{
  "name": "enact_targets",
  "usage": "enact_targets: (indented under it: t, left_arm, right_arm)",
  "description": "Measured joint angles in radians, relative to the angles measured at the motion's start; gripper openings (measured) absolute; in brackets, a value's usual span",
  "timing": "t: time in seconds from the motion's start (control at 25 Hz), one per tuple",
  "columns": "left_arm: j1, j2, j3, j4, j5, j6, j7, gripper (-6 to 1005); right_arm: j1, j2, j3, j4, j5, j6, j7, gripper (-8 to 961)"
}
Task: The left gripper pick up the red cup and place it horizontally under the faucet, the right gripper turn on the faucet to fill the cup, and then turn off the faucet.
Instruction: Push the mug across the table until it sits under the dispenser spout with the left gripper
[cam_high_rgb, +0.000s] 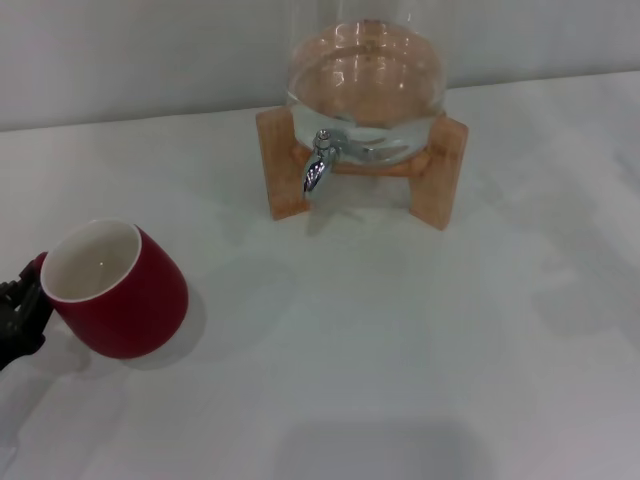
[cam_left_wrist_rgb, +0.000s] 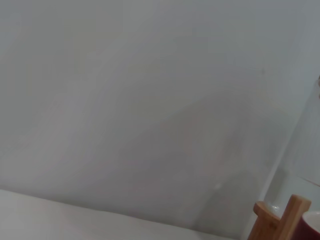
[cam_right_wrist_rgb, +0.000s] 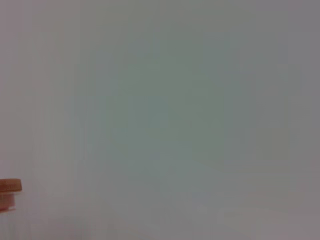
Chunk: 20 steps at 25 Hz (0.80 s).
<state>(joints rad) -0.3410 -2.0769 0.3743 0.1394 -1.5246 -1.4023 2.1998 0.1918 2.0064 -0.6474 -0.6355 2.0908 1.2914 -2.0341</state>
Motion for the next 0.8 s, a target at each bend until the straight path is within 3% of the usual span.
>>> enact_targets:
  t: [0.4,0.8]
  left_arm:
    - [0.004,-0.002,0.0,0.016,0.014,0.007,0.014,187]
    - [0.007,-0.004,-0.001,0.052,0.06,0.007,0.236,187]
  right_arm:
    - [0.0,0.0,0.0,0.004,0.0,0.01,-0.003,797]
    - [-0.003,0.0,0.0,0.004,0.0,0.01,-0.006,797]
